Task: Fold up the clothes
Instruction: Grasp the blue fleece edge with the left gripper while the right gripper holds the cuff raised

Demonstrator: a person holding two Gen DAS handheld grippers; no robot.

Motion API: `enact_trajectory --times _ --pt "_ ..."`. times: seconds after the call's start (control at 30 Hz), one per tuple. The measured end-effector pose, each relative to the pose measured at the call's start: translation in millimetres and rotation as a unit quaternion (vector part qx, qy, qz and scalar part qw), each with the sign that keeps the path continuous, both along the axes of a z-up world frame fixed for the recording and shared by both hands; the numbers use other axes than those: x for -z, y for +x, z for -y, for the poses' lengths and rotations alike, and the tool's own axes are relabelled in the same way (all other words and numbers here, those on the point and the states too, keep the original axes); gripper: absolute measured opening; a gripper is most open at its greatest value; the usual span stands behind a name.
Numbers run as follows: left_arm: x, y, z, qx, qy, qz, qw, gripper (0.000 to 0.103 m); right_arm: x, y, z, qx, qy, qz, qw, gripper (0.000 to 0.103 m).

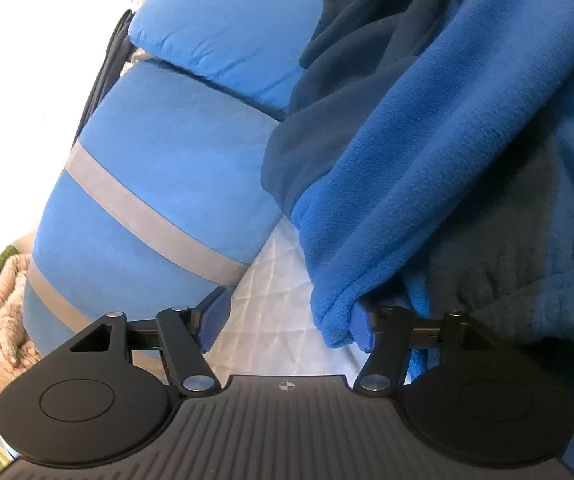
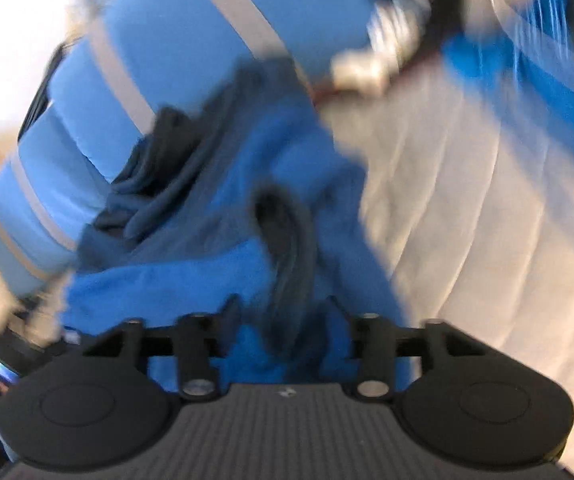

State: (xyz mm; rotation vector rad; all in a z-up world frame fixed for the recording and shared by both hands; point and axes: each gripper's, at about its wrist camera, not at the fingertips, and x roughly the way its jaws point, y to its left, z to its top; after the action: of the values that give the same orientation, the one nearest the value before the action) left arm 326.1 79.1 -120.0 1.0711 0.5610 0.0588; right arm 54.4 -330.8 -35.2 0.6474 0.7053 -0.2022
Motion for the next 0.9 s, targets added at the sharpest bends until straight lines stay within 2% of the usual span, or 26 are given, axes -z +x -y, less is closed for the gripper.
enact_trajectory --times 0.07,0.1,0.2,0.33,0.37,0.4,0.43,0.53,0.67,0.73,0.83,0.87,0.9 --pt "1 1 0 -0.005 -0.004 -0.001 1.0 0.058 -17 -1 -8 -0.021 -0.072 0.027 0.997 0.068" --pt "1 1 0 -0.008 -0.005 -0.002 1.0 0.058 -24 1 -10 -0.036 -0.09 0.04 0.994 0.065" --pt "3 1 1 -0.012 -0.003 -0.001 0.9999 0.058 -26 15 -10 -0.08 -0.076 0.049 0.993 0.059" --pt "3 0 2 -0.014 -0.002 -0.003 0.9999 0.058 -11 38 1 -0.08 -0.029 0.034 0.996 0.043" --pt "2 1 2 -0.015 -0.004 -0.004 0.9999 0.058 -7 40 6 -0.072 -0.003 0.029 0.997 0.033" --pt "2 1 2 -0.016 -0.005 -0.006 0.9999 0.058 -3 42 11 -0.065 0.022 0.025 0.997 0.011" --pt "2 1 2 -0.016 -0.005 -0.006 0.9998 0.058 0 44 16 -0.058 0.047 0.021 0.997 0.009" --pt "2 2 2 -0.017 -0.006 -0.008 0.9998 0.058 3 37 24 -0.037 0.116 0.005 0.993 0.008" --pt "2 5 1 -0.02 -0.01 -0.01 0.9997 0.058 7 23 20 -0.024 0.171 -0.028 0.985 0.008" --pt "3 4 1 -0.021 -0.01 -0.01 0.9997 0.058 15 23 19 -0.016 0.159 -0.047 0.986 0.008" --pt "3 3 2 -0.022 -0.008 -0.01 0.9997 0.058 29 29 17 -0.013 0.13 -0.05 0.99 0.008" --pt "3 2 2 -0.023 -0.007 -0.01 0.9997 0.058 32 32 15 -0.013 0.114 -0.05 0.992 0.01" --pt "3 3 2 -0.023 -0.007 -0.011 0.9997 0.058 34 35 13 -0.012 0.102 -0.052 0.993 0.024"
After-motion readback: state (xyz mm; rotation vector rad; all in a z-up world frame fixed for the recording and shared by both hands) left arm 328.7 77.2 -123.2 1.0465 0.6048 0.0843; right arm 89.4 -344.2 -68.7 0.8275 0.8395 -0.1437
